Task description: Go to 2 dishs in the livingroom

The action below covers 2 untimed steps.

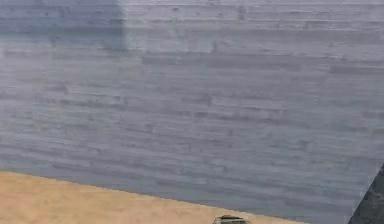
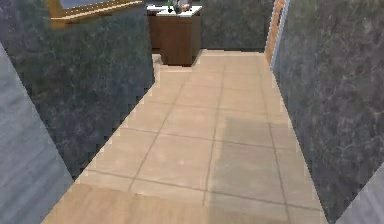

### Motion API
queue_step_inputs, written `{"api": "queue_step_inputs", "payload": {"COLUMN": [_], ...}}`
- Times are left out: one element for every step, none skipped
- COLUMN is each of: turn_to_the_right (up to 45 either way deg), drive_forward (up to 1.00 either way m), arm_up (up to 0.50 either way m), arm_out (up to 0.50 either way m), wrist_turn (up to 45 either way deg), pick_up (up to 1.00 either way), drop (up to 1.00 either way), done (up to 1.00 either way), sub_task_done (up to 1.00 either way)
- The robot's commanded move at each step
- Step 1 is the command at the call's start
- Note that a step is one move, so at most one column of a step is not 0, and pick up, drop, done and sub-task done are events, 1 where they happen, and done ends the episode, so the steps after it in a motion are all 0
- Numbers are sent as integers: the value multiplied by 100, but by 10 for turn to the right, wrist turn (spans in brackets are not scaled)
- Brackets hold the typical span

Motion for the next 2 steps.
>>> {"api": "queue_step_inputs", "payload": {"turn_to_the_right": [0, -240], "drive_forward": [25, 0], "arm_up": [0, 0], "arm_out": [0, 0], "wrist_turn": [0, 0], "pick_up": [0, 0], "drop": [0, 0], "done": [0, 0], "sub_task_done": [0, 0]}}
